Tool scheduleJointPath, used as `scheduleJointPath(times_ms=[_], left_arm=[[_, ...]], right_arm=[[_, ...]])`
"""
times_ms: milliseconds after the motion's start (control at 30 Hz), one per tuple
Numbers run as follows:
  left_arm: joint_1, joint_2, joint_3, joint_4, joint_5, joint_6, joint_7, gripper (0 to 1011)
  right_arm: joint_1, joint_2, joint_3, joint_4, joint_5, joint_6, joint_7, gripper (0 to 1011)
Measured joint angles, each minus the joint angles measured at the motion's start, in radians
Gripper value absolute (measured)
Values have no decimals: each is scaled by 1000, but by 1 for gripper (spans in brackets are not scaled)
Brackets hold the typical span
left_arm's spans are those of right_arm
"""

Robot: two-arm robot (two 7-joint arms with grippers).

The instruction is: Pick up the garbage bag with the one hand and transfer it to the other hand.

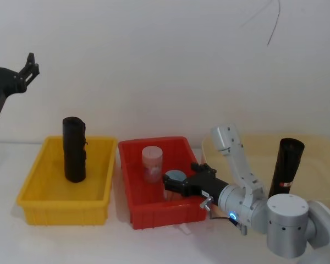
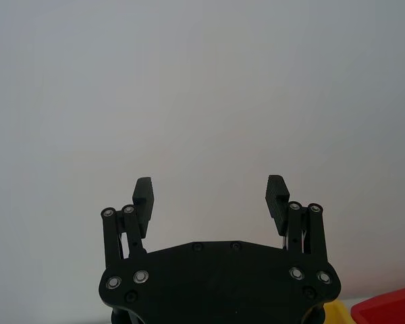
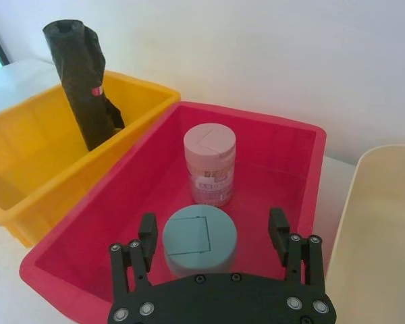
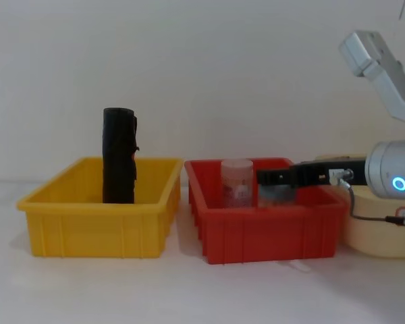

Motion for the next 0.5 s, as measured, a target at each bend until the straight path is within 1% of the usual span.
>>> scheduleJointPath(times_ms=[500], left_arm=[[0,0,0,0,0,0,0,1002]], right_arm=[[20,-14,-14,47,8,-9,16,1010]])
